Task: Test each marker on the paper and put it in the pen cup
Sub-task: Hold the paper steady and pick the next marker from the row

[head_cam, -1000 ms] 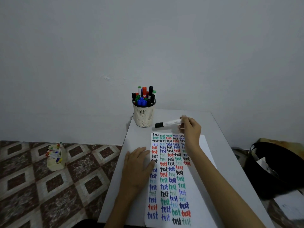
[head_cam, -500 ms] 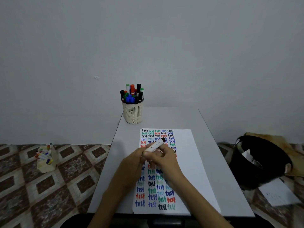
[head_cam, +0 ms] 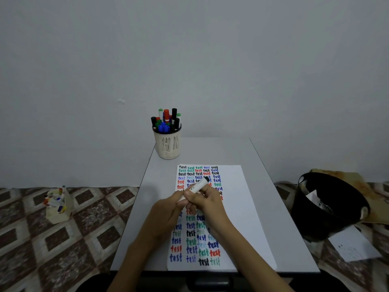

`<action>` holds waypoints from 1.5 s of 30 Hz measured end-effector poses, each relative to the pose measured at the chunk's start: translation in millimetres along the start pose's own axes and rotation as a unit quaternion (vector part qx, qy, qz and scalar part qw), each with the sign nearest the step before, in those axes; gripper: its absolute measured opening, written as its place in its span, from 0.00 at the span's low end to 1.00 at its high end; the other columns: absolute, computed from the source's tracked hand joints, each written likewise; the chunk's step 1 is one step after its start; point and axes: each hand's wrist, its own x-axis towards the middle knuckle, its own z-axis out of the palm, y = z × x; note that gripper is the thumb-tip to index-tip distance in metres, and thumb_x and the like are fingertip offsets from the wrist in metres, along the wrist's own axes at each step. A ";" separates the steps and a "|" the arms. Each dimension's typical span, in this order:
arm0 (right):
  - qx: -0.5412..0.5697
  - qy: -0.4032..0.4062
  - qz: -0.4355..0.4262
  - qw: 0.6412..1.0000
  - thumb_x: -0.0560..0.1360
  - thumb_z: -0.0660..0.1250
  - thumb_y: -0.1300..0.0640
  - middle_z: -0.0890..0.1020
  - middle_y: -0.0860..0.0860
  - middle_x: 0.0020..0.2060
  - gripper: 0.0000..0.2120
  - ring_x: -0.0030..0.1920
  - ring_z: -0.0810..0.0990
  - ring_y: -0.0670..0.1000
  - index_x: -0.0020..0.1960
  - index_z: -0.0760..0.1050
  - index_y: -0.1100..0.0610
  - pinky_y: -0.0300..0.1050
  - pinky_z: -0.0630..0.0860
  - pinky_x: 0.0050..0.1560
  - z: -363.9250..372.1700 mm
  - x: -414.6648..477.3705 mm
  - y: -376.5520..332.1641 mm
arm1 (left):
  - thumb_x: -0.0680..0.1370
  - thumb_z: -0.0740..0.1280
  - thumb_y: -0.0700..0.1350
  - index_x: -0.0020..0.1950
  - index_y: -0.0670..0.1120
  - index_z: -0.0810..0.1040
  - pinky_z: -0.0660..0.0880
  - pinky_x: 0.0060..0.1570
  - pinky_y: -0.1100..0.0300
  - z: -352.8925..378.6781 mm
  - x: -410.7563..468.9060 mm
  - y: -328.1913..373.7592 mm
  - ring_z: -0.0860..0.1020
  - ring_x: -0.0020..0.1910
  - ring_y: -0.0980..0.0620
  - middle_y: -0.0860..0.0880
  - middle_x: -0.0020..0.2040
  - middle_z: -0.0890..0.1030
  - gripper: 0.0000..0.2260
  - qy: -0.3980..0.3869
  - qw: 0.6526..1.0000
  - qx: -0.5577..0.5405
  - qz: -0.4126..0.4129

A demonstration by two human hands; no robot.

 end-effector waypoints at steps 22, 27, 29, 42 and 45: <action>0.025 0.080 -0.011 0.996 0.68 0.72 0.73 0.79 0.60 0.32 0.10 0.29 0.77 0.56 0.37 0.73 0.62 0.44 0.75 0.29 -78.7 25.4 -26.9 | 0.76 0.64 0.48 0.57 0.56 0.69 0.74 0.45 0.70 1.7 2.4 -8.3 0.78 0.47 0.64 0.59 0.47 0.79 0.11 0.005 1.000 -0.010 -0.016; -0.068 0.105 -0.012 0.992 0.69 0.69 0.75 0.68 0.54 0.22 0.18 0.22 0.67 0.50 0.32 0.64 0.59 0.42 0.69 0.26 -71.1 25.5 -10.6 | 0.75 0.65 0.50 0.53 0.54 0.75 0.75 0.44 0.70 3.3 1.5 -14.7 0.78 0.46 0.62 0.57 0.49 0.80 0.07 -0.018 1.000 0.011 0.002; -0.116 0.120 -0.026 0.986 0.68 0.67 0.77 0.67 0.53 0.23 0.18 0.25 0.68 0.51 0.32 0.64 0.59 0.46 0.72 0.32 -71.7 26.9 -7.0 | 0.75 0.64 0.52 0.56 0.49 0.77 0.74 0.46 0.72 3.4 2.2 -16.0 0.78 0.47 0.61 0.57 0.51 0.79 0.13 -0.016 1.000 0.018 0.010; -0.024 0.082 -0.018 0.996 0.71 0.69 0.73 0.73 0.56 0.22 0.16 0.19 0.71 0.52 0.33 0.66 0.60 0.41 0.69 0.24 -79.1 27.1 -9.5 | 0.74 0.66 0.51 0.56 0.48 0.78 0.74 0.49 0.68 2.9 2.8 -17.8 0.78 0.49 0.59 0.55 0.51 0.80 0.13 -0.023 1.000 0.021 -0.005; -0.085 0.108 -0.030 0.990 0.69 0.66 0.76 0.68 0.54 0.24 0.18 0.22 0.67 0.50 0.31 0.64 0.59 0.40 0.66 0.26 -77.4 29.2 -4.7 | 0.74 0.66 0.50 0.55 0.48 0.79 0.76 0.49 0.64 2.6 2.3 -17.3 0.78 0.49 0.59 0.55 0.50 0.80 0.12 -0.019 1.000 0.010 -0.010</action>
